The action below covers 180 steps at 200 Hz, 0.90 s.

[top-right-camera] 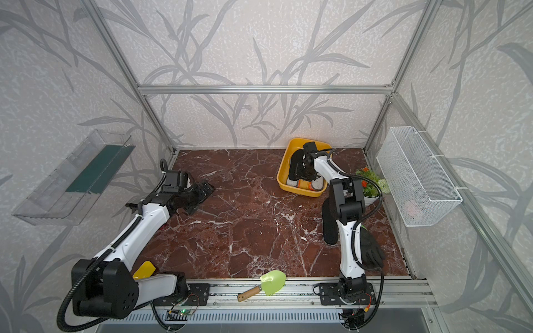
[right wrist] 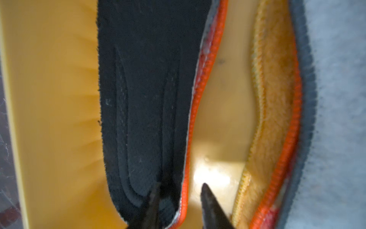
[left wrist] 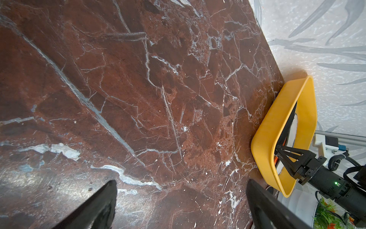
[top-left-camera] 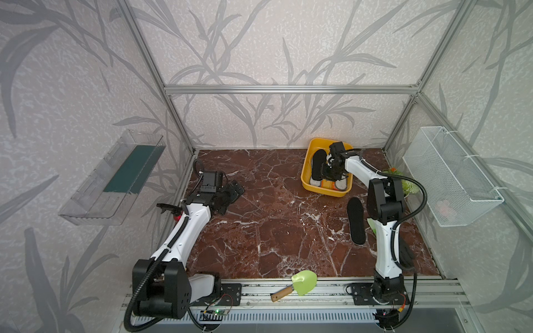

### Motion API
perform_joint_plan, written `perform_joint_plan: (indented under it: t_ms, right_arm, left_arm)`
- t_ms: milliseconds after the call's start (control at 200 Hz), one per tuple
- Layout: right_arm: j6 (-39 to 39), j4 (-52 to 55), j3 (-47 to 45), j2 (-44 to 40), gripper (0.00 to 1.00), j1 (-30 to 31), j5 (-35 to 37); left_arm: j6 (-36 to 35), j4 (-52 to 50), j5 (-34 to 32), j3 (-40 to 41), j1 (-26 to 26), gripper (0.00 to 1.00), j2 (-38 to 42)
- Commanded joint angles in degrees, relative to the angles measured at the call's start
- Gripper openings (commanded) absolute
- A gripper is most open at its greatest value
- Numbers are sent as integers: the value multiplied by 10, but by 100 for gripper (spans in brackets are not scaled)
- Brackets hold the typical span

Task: Put the insoles into the storage box
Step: Place the insole in the storage box.

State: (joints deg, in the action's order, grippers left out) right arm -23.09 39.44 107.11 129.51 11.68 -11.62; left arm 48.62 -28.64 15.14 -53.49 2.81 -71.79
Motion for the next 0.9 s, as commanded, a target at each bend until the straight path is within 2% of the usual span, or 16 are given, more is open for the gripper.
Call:
perform_joint_plan:
  t_ms: [0, 250, 385, 610, 895]
  right_arm:
    - [9, 34, 25, -19, 46, -3, 0]
    - [20, 65, 31, -54, 57, -2, 24]
    - [29, 87, 14, -102, 69, -3, 51]
    - [44, 93, -89, -223, 85, -11, 76]
    - [10, 151, -243, -353, 87, -38, 125]
  left_arm:
    - [2, 3, 3, -13, -4, 99, -2]
    - [2, 6, 5, -13, -4, 99, -1]
    - [-3, 10, 12, -14, -3, 99, -3]
    - [-7, 18, 18, -19, -3, 99, -10]
    - [-25, 31, 37, -32, 2, 99, -23]
